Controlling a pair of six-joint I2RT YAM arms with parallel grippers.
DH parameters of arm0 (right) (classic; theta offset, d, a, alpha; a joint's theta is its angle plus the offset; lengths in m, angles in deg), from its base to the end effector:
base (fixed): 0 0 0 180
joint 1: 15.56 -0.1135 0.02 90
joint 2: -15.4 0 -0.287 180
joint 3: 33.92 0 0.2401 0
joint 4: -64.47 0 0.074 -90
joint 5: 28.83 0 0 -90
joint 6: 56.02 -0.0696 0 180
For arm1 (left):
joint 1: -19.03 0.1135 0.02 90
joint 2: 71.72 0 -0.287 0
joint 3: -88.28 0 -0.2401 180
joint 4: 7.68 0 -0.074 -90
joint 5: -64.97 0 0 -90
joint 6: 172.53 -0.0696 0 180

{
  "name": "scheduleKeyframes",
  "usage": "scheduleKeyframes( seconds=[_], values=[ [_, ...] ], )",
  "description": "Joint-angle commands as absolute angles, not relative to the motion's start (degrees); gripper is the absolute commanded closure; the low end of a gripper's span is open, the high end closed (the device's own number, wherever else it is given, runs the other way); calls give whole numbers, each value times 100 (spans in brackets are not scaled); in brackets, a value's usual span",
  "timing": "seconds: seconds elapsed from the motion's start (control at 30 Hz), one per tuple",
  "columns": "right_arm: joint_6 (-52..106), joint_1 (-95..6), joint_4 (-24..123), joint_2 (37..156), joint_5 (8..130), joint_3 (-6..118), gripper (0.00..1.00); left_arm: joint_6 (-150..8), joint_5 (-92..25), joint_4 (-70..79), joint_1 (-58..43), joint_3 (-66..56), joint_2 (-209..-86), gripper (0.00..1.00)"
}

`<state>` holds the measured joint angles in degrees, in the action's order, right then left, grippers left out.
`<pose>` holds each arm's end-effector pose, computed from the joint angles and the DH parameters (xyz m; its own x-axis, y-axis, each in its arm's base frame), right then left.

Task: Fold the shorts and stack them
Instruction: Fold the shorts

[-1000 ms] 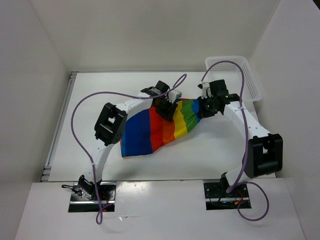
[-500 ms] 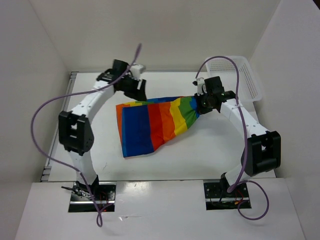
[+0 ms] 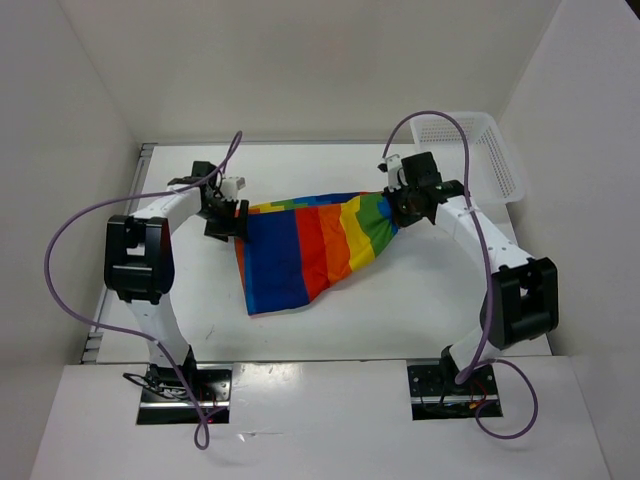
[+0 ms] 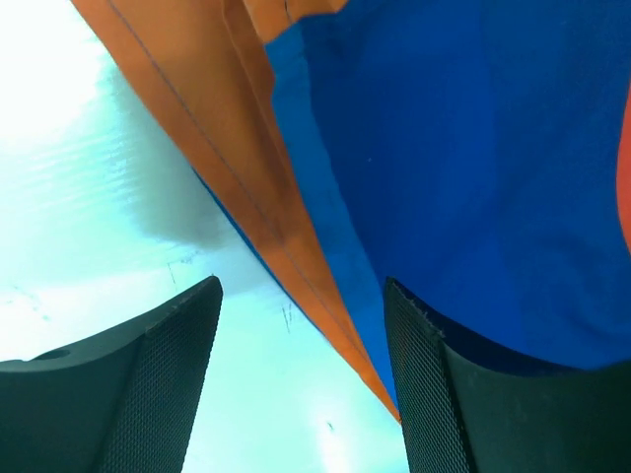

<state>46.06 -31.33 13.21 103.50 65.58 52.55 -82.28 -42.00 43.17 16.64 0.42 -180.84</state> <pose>0.3229 0.0967 0.2792 -0.6844 -0.4101 -0.6028 -0.4692 0.8806 -0.0663 0.3955 -0.0368 0.1844 -0.9259 0.0345 -0.3762 0.1459 0.9512 -0.2719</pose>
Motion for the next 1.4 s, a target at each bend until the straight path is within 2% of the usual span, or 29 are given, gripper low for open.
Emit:
scheduleKeyframes(
  seconds=[0.0,0.23,0.37,0.4,0.53,0.63,0.7,0.93,1.17,1.37],
  values=[
    [4743,-3235,1564,10382,6373,5499,100,-8253,-4270,4011,1648,-60,-18087,26],
    [4795,-3288,1617,10505,6320,5622,100,-8253,-4322,3905,1648,-122,-18535,28],
    [5058,-3498,1617,10567,6136,5745,100,-8253,-4428,3843,1648,-122,-18922,47],
    [5059,-3499,1617,10619,6074,5858,100,-8253,-4489,3843,1648,-70,-18984,60],
    [5629,-3928,1537,10743,5934,6219,100,-8253,-4814,3914,1648,246,-19142,92],
    [6410,-4657,1397,10961,5444,6456,100,-8253,-5096,3966,1464,535,-19282,100],
    [6928,-5383,1449,11067,5152,6509,100,-8253,-5096,3966,1359,624,-19344,100],
    [7721,-7011,1642,11884,4658,6949,100,-8253,-5254,3756,1296,738,-19468,100],
    [7889,-7646,1529,12920,4808,8160,100,-8253,-5439,3651,1296,600,-19406,100],
    [7889,-7901,1134,13107,4949,9092,100,-8253,-5544,3527,1296,300,-19160,100]
  ],
)
